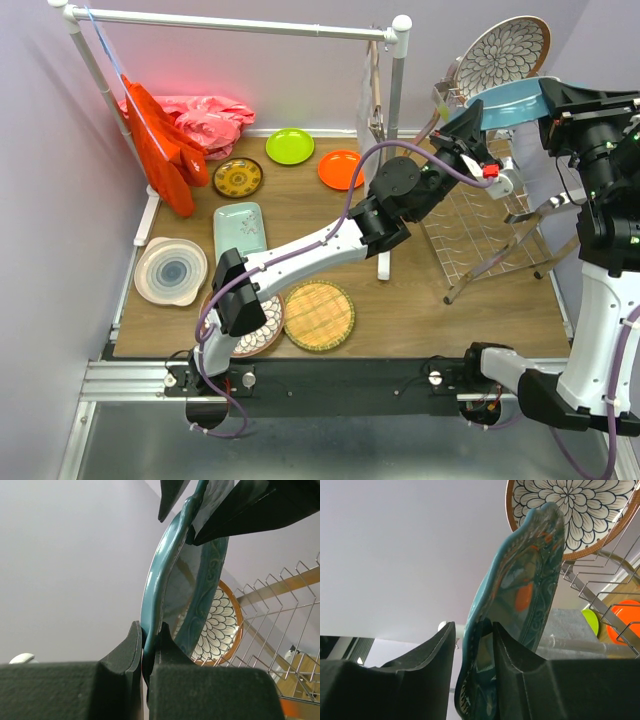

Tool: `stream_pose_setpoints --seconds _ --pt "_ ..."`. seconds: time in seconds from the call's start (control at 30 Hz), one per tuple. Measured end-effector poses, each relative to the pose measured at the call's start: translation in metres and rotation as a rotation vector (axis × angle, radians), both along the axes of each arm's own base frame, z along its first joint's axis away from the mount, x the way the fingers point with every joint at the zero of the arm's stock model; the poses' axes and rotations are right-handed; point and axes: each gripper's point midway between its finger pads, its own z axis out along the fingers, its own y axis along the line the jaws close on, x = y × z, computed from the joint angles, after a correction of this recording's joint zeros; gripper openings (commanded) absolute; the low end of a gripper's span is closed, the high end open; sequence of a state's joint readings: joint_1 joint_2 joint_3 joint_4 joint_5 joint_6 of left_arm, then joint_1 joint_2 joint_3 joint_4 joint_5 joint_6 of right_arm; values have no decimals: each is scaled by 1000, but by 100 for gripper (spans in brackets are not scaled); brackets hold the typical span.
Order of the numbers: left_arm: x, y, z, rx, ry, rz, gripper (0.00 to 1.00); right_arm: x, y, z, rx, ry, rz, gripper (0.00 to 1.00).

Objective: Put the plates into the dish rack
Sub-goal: Pass the plate from the left arm to the right

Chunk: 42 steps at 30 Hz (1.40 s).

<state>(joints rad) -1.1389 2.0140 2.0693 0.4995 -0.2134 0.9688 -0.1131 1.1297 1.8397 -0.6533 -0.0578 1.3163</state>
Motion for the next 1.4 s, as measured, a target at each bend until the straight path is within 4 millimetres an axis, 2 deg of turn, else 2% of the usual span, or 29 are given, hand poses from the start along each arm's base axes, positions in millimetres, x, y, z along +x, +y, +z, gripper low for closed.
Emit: stream_pose_setpoints --seconds 0.1,0.2,0.23,0.33,0.83,0.93,0.97,1.03,1.07,1.27,1.4 --pt "0 1 1 -4 -3 1 0 0 0 -1 6 4 8 36" --pt "0 1 2 -3 -9 5 0 1 1 -2 15 7 15 24" --pt "0 1 2 1 -14 9 0 1 1 -3 18 10 20 15" --pt "1 2 2 14 -26 21 0 1 2 -4 24 16 27 1" --pt "1 2 0 26 -34 31 0 3 1 -8 22 -3 59 1" --pt "1 2 1 24 -36 32 25 2 1 -7 26 -5 65 0" --pt "1 2 1 23 -37 32 41 2 2 -7 26 -6 67 1" --pt "1 2 1 18 -33 28 54 2 1 -6 27 -10 70 1" --pt "0 3 2 -3 -35 22 63 2 2 -6 26 -9 74 1" --pt "-10 17 24 -95 -57 9 79 6 4 -9 40 4 97 1" --pt "-12 22 26 -111 -61 6 83 5 5 -9 39 3 108 1"
